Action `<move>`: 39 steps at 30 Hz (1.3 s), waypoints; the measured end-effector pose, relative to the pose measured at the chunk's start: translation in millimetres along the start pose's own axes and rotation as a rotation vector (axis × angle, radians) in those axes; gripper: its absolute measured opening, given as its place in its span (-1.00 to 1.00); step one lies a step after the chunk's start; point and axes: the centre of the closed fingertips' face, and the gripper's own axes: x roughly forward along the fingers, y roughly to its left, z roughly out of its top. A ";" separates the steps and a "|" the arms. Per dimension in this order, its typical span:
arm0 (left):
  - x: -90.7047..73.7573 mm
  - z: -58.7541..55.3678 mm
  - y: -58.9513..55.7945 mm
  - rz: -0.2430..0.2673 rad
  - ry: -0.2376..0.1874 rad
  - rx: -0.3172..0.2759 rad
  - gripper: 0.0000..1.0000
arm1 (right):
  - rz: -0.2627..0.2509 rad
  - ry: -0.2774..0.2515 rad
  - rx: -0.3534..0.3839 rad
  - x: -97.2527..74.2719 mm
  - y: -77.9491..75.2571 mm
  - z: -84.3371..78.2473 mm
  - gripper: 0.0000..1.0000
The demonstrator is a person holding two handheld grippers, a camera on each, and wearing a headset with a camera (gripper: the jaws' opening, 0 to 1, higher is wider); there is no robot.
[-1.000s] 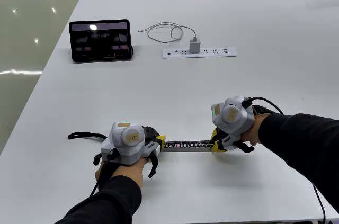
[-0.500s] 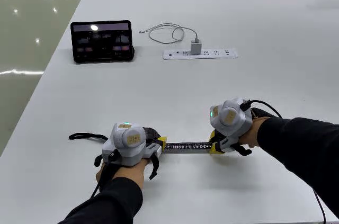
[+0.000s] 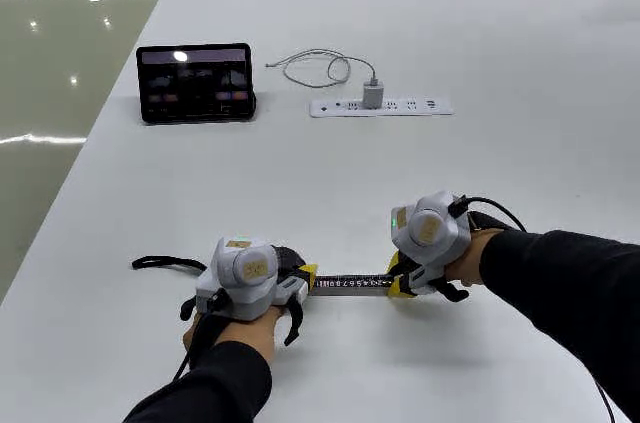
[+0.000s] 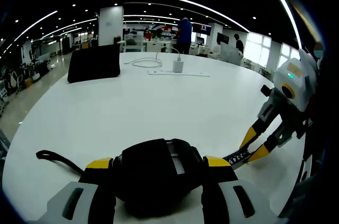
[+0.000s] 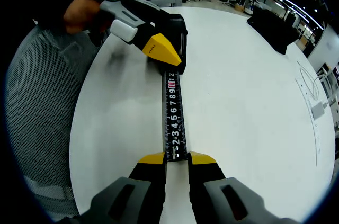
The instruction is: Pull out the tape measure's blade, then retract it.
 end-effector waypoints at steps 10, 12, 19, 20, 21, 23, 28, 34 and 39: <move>0.3 0.1 0.4 0.001 0.004 -0.001 0.24 | -0.013 -0.010 0.005 6.4 -1.0 9.5 -0.78; 0.5 0.2 0.2 0.005 0.010 0.000 0.24 | -0.009 -0.021 0.043 8.5 -2.9 10.0 -0.78; -0.1 0.4 0.6 0.012 0.006 -0.005 0.23 | -0.014 -0.025 0.034 14.0 -2.6 16.0 -0.78; -0.1 0.4 0.6 0.012 0.006 -0.006 0.23 | -0.014 -0.027 0.033 13.6 -2.3 16.8 -0.78; -0.2 0.4 0.7 0.011 0.006 -0.006 0.23 | -0.013 -0.029 0.032 14.5 -2.9 18.1 -0.78; -0.2 0.3 1.0 0.010 0.006 -0.007 0.23 | -0.013 -0.034 0.025 15.0 -3.3 20.0 -0.78; 0.0 0.0 1.2 0.003 0.014 -0.013 0.23 | -0.011 -0.063 0.043 15.2 -2.6 23.4 -0.78; 0.3 0.0 1.2 0.000 0.017 -0.016 0.23 | -0.008 -0.070 0.039 15.6 -2.2 27.2 -0.78; 0.0 -0.3 1.0 -0.004 0.018 -0.020 0.22 | -0.013 -0.075 0.036 15.9 -1.2 30.0 -0.78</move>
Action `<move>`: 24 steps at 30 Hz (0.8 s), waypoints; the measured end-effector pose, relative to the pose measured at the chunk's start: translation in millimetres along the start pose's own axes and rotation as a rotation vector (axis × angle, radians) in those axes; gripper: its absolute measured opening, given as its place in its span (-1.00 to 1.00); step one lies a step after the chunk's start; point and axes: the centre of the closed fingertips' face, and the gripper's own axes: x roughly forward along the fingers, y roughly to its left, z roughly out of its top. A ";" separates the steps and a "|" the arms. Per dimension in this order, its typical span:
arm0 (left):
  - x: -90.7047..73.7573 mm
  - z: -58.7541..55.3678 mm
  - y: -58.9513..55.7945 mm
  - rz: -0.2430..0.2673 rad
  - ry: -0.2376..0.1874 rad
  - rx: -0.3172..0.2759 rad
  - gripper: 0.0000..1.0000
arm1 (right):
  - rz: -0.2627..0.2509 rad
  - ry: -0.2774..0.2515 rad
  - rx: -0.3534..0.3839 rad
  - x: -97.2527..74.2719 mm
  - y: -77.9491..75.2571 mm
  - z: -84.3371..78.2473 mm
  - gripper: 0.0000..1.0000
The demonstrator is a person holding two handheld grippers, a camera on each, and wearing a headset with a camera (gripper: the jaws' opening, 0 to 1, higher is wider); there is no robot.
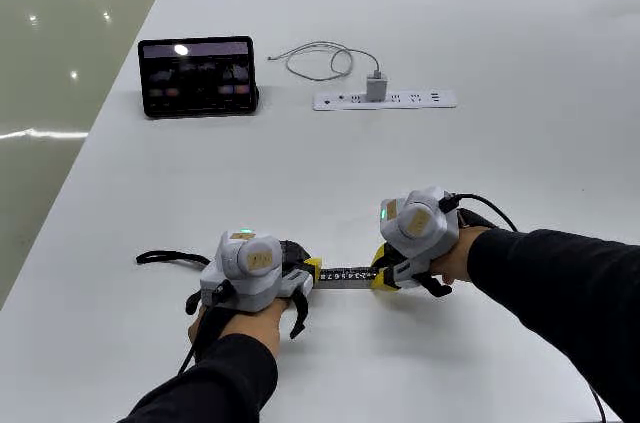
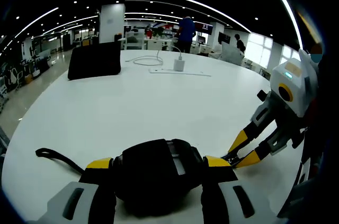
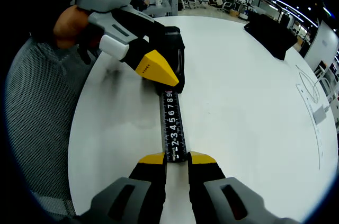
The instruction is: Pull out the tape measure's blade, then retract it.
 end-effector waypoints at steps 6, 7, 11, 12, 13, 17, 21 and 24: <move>-0.2 -0.4 0.6 -0.011 0.002 -0.011 0.22 | -0.005 -0.004 -0.015 2.1 0.5 4.6 -0.78; -0.2 -0.5 0.4 -0.013 0.002 -0.011 0.22 | -0.004 -0.005 -0.014 2.4 0.3 5.1 -0.78; -0.4 -0.9 0.3 -0.021 0.005 -0.010 0.22 | -0.003 -0.010 -0.017 5.0 1.4 10.3 -0.78; -0.5 -0.9 0.4 -0.022 0.006 -0.010 0.22 | -0.003 -0.011 -0.018 5.4 1.7 11.3 -0.78; -0.4 -0.9 0.5 -0.023 0.006 -0.010 0.22 | -0.003 -0.014 -0.019 6.3 0.9 12.5 -0.78; -0.6 -1.0 0.3 -0.024 0.007 -0.011 0.21 | -0.002 -0.015 -0.017 8.1 2.0 14.5 -0.78; -0.7 -0.9 1.0 -0.025 0.012 -0.018 0.21 | 0.005 -0.030 -0.007 9.1 2.6 17.3 -0.78; -1.1 -1.0 0.9 -0.028 0.018 -0.021 0.21 | 0.014 -0.042 -0.007 10.2 2.7 19.5 -0.78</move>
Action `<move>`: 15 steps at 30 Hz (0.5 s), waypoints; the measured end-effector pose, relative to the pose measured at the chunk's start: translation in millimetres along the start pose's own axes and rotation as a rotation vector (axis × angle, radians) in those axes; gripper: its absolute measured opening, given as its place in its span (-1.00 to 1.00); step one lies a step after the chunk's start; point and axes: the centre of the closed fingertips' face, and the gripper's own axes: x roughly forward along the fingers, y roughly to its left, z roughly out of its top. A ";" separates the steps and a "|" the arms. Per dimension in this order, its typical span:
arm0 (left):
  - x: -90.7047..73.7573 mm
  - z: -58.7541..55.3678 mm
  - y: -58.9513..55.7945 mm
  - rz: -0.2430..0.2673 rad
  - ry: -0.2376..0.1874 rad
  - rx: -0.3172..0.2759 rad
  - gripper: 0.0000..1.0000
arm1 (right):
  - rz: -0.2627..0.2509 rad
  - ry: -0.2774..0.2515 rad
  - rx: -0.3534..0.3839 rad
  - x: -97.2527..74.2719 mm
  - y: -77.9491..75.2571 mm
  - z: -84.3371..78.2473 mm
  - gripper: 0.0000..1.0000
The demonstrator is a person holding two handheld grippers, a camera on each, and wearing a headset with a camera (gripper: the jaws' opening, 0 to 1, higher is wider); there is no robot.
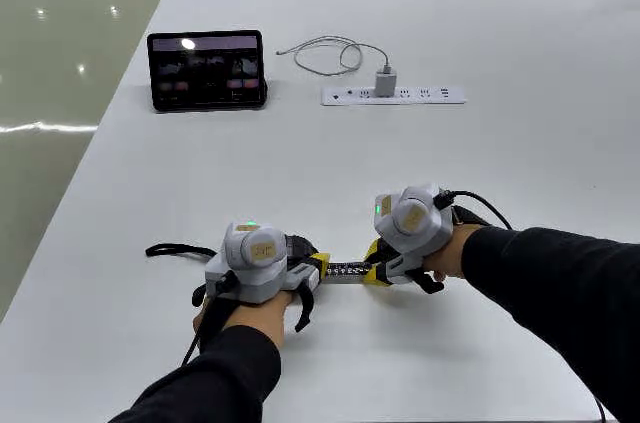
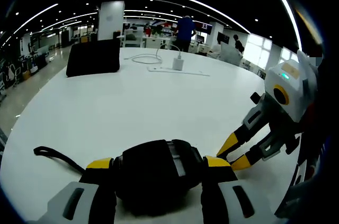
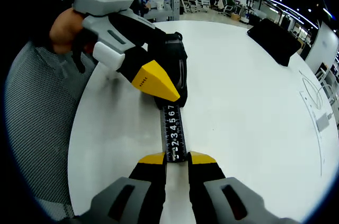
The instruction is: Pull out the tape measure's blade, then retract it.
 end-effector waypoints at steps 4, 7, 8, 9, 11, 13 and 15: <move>-0.1 0.0 -0.3 0.000 -0.002 -0.001 0.21 | -0.005 -0.002 -0.001 1.9 -1.2 2.3 -0.78; -0.2 0.2 -0.3 -0.002 -0.002 -0.002 0.21 | -0.006 -0.002 0.004 3.6 -2.1 3.6 -0.78; -0.5 0.3 -0.3 -0.004 -0.004 -0.003 0.21 | -0.004 -0.003 0.007 3.7 -2.3 3.5 -0.78; -0.5 0.4 -0.4 -0.004 -0.004 -0.002 0.21 | -0.004 -0.003 0.011 4.2 -2.4 4.2 -0.78; -0.4 0.6 -0.3 -0.004 -0.004 -0.005 0.21 | -0.003 -0.005 0.012 5.1 -2.9 4.7 -0.78; -0.5 0.7 -0.4 -0.003 -0.003 -0.005 0.21 | -0.005 -0.007 0.010 5.8 -2.8 6.2 -0.78; -0.6 0.8 -0.3 -0.005 -0.004 -0.006 0.21 | -0.007 -0.010 0.011 7.0 -2.8 7.6 -0.78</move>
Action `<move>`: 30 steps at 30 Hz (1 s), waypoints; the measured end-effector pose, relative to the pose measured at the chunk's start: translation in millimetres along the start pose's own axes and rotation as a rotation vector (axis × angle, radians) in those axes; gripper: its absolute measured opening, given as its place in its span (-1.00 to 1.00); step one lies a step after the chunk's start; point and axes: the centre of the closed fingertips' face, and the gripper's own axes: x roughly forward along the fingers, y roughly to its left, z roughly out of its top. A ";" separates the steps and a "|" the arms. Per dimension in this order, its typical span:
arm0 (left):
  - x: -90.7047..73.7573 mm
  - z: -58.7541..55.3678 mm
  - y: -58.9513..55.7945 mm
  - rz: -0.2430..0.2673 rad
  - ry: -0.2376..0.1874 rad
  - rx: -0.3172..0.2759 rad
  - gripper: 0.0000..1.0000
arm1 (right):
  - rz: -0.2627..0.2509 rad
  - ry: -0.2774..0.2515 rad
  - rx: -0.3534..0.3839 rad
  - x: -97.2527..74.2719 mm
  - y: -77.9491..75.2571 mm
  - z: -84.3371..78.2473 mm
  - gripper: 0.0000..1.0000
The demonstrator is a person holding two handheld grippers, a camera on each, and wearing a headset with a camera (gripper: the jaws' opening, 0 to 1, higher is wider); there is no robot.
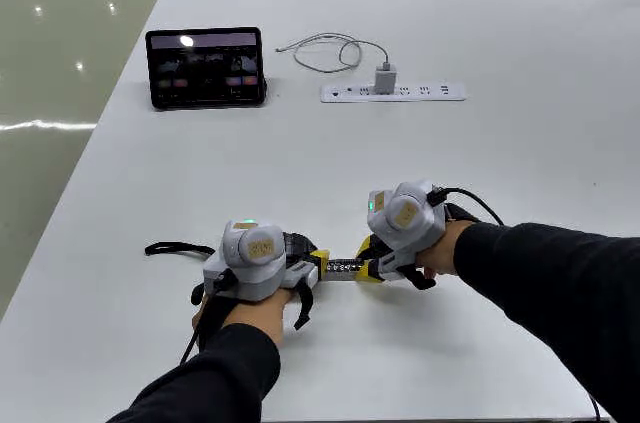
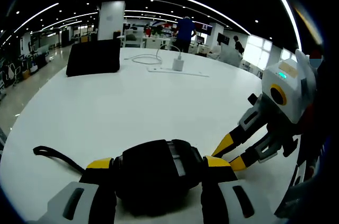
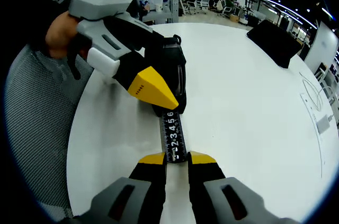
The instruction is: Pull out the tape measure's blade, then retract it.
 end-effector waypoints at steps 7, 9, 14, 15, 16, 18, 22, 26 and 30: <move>-0.6 -0.5 -0.1 -0.011 0.003 0.002 0.21 | 0.000 -0.016 -0.010 7.2 2.6 10.6 -0.78; -0.6 -0.4 0.0 -0.012 0.004 0.003 0.21 | -0.002 -0.019 -0.011 8.5 3.4 12.8 -0.78; -0.8 -0.4 -0.1 -0.014 0.004 0.003 0.21 | -0.001 -0.034 -0.002 10.3 4.4 16.1 -0.78; -0.6 -0.2 -0.1 -0.014 0.003 0.003 0.21 | 0.000 -0.038 0.002 10.5 4.8 16.8 -0.78; -0.6 -0.2 -0.2 -0.014 0.003 0.003 0.21 | 0.000 -0.038 0.004 11.0 4.9 17.3 -0.78; -0.8 -0.2 -0.2 -0.015 0.005 0.001 0.21 | -0.001 -0.037 0.003 11.9 6.1 18.8 -0.78; -1.0 -0.6 -0.3 -0.017 0.006 0.001 0.21 | -0.007 -0.046 -0.006 13.8 7.9 22.7 -0.78; -1.0 -0.4 -0.2 -0.020 0.009 0.000 0.21 | 0.000 -0.047 -0.006 14.9 8.5 24.1 -0.78; -1.1 -0.4 -0.2 -0.022 0.009 -0.001 0.21 | 0.000 -0.047 -0.015 17.9 10.0 27.7 -0.78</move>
